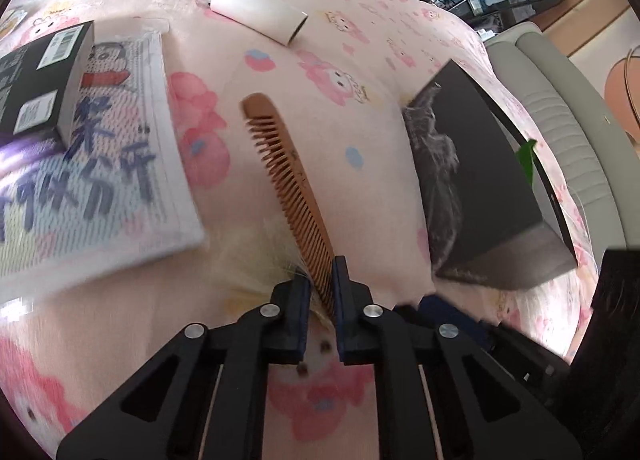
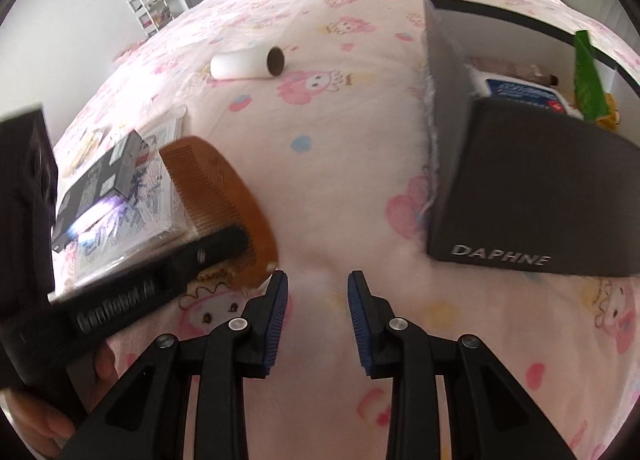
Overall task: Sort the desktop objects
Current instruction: 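Close the left tool fingers on the wooden comb, then lift the wooden comb with the left tool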
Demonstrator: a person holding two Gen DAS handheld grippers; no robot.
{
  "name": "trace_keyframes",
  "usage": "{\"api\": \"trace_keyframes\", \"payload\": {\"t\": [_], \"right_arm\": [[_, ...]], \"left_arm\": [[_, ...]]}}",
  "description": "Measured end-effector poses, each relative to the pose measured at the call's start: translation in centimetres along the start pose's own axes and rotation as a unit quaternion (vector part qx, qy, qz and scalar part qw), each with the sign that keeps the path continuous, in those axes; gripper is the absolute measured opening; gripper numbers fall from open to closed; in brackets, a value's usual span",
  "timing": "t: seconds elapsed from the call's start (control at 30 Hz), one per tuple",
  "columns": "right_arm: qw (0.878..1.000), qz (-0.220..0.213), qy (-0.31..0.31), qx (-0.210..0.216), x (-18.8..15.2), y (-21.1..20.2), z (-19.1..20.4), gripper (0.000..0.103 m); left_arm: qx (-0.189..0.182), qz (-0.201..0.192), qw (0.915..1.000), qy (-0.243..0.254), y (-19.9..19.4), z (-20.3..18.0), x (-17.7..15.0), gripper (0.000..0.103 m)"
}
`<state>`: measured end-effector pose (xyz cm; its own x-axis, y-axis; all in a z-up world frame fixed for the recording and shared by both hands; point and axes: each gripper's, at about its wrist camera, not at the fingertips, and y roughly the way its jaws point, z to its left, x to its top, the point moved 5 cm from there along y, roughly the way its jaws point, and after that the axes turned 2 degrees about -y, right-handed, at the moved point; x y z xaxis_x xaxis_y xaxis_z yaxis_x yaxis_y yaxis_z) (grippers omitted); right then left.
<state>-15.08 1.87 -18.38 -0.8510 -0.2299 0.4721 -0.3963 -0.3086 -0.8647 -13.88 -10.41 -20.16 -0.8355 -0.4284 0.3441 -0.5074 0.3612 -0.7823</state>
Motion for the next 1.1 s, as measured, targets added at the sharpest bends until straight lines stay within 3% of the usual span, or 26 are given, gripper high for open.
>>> {"api": "trace_keyframes", "payload": {"t": [0.37, 0.47, 0.53, 0.63, 0.7, 0.77, 0.87, 0.9, 1.1], "right_arm": [[0.998, 0.02, 0.002, 0.053, -2.3, -0.9, 1.1, 0.029], [0.997, 0.03, -0.003, 0.064, -2.9, -0.7, 1.9, 0.029], [0.997, 0.037, -0.008, 0.069, -3.4, -0.5, 2.4, 0.029], [0.996, 0.047, -0.016, 0.077, -4.0, -0.1, 3.3, 0.029], [0.995, 0.053, -0.022, 0.083, -4.4, 0.1, 3.9, 0.03], [0.994, 0.06, -0.027, 0.088, -4.8, 0.3, 4.5, 0.03], [0.993, 0.066, -0.03, 0.097, -5.1, 0.9, 5.2, 0.044], [0.992, 0.067, -0.03, 0.1, -5.2, 1.1, 5.4, 0.046], [0.992, 0.07, -0.025, 0.105, -5.2, 1.5, 5.4, 0.045]], "left_arm": [[-0.01, 0.008, 0.9999, 0.0, -3.8, 0.6, -4.9, 0.009], [0.003, 0.018, 0.9998, -0.01, -4.0, 1.8, -5.3, 0.02], [-0.002, 0.022, 0.9995, -0.023, -4.1, 2.5, -5.4, 0.021], [0.001, 0.01, 0.9993, -0.035, -4.7, 3.1, -5.0, 0.028], [0.001, 0.001, 0.9992, -0.041, -4.8, 3.5, -4.4, 0.038], [-0.002, -0.004, 0.9988, -0.048, -4.6, 3.8, -3.5, 0.04], [0.003, 0.0, 0.9989, -0.046, -3.5, 4.0, -2.4, 0.036], [0.005, 0.004, 0.9991, -0.042, -3.2, 3.9, -2.3, 0.025], [0.022, -0.003, 0.9994, -0.026, -4.1, 3.2, -3.5, 0.014]]}}
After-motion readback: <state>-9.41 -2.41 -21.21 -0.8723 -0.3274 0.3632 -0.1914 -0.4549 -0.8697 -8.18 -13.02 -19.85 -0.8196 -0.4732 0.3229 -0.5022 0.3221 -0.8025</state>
